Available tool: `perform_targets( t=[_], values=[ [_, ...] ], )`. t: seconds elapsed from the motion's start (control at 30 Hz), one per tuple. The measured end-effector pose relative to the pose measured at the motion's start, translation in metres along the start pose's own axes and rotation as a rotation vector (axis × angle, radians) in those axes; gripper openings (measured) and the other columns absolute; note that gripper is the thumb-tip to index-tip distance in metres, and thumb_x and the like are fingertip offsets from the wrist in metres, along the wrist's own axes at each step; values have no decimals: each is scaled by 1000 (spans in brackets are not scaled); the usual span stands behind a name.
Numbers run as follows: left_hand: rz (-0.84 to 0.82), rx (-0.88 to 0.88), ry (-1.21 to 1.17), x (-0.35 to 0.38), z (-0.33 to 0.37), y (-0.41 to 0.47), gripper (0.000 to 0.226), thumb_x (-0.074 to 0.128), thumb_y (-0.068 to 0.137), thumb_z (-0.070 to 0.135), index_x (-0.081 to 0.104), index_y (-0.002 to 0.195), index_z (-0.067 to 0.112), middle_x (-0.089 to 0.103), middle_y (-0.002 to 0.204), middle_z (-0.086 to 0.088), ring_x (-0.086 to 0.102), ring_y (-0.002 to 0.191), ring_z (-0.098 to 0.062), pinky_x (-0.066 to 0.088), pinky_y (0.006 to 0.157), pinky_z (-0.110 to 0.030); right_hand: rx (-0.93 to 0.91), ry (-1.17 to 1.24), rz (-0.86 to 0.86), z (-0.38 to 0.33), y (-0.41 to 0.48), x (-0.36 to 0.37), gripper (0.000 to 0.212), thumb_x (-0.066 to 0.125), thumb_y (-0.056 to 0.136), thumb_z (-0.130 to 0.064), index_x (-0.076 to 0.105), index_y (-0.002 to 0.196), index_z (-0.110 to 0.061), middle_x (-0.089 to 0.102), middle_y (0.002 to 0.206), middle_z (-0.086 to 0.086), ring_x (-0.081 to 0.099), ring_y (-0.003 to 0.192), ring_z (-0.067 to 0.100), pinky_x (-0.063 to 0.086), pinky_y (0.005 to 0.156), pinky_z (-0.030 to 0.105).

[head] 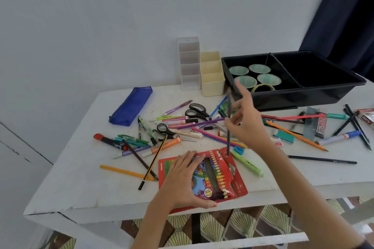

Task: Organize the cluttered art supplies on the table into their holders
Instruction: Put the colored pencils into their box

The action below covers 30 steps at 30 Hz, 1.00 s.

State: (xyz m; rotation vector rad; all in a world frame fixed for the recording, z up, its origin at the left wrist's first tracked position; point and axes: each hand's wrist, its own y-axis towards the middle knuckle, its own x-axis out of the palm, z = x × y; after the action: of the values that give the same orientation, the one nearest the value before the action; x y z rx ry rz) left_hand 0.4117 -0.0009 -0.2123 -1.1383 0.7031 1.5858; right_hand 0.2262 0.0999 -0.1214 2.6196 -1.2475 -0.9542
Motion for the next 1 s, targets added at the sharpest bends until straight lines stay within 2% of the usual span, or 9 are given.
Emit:
perform_targets(
  t=[0.2,0.33,0.4,0.5,0.6,0.67,0.77,0.93,1.0],
  values=[
    [-14,-3,-43,-9,-13,2,116,59,49,85,5,144,46,-4,153,21,-5,141,-4,0,118,-39,447,383,163,43,-20,-23,61,62,82,7,36,131,-18,59,103,15,66,74,17,56,58,21],
    [2,15,-99,-14,-17,3,114,63,47,83,9,142,50,2,149,26,-1,139,-1,5,118,-39,541,615,127,60,-49,-17,64,62,77,16,35,121,-21,61,97,17,70,77,25,59,64,31],
    [9,21,-113,-15,-18,4,112,66,49,80,10,142,51,2,148,28,0,138,2,5,116,-36,528,650,87,63,-60,-8,47,63,78,12,42,111,-15,61,100,18,71,81,27,60,66,32],
    [0,23,-122,-16,-18,3,112,68,50,78,10,142,51,3,151,26,0,139,1,7,115,-35,410,407,25,68,-73,4,16,66,81,0,63,93,-9,66,99,8,69,84,13,58,75,29],
    [-4,16,-135,-17,-19,3,112,68,50,78,11,142,50,3,151,26,0,139,2,7,115,-34,130,-156,-66,74,-73,12,17,72,79,-12,71,93,-22,66,90,-11,56,81,-4,50,80,17],
    [-9,16,-118,-16,-19,4,112,67,49,79,12,142,50,3,151,26,-1,138,2,6,115,-35,-36,-352,-135,74,-70,19,19,71,81,-17,72,100,-20,67,91,-8,46,86,-3,35,81,8],
    [-9,18,-124,-15,-19,3,112,66,48,80,13,143,49,3,151,25,-1,138,3,4,115,-34,-120,-402,-176,73,-58,33,17,67,84,-16,73,100,-14,67,96,0,52,94,10,30,75,8],
    [-3,12,-111,-13,-21,4,113,61,46,85,13,142,50,3,152,24,-1,139,1,4,115,-35,-38,-347,-128,72,-43,56,9,66,85,-12,70,92,-10,61,98,-1,46,85,3,46,82,22],
    [-10,6,-109,-12,-21,5,113,58,45,87,12,142,51,2,152,24,-3,137,3,3,115,-36,-30,-358,-124,72,-43,59,11,63,87,-12,69,96,-8,60,100,1,47,87,4,42,80,17]
  ],
)
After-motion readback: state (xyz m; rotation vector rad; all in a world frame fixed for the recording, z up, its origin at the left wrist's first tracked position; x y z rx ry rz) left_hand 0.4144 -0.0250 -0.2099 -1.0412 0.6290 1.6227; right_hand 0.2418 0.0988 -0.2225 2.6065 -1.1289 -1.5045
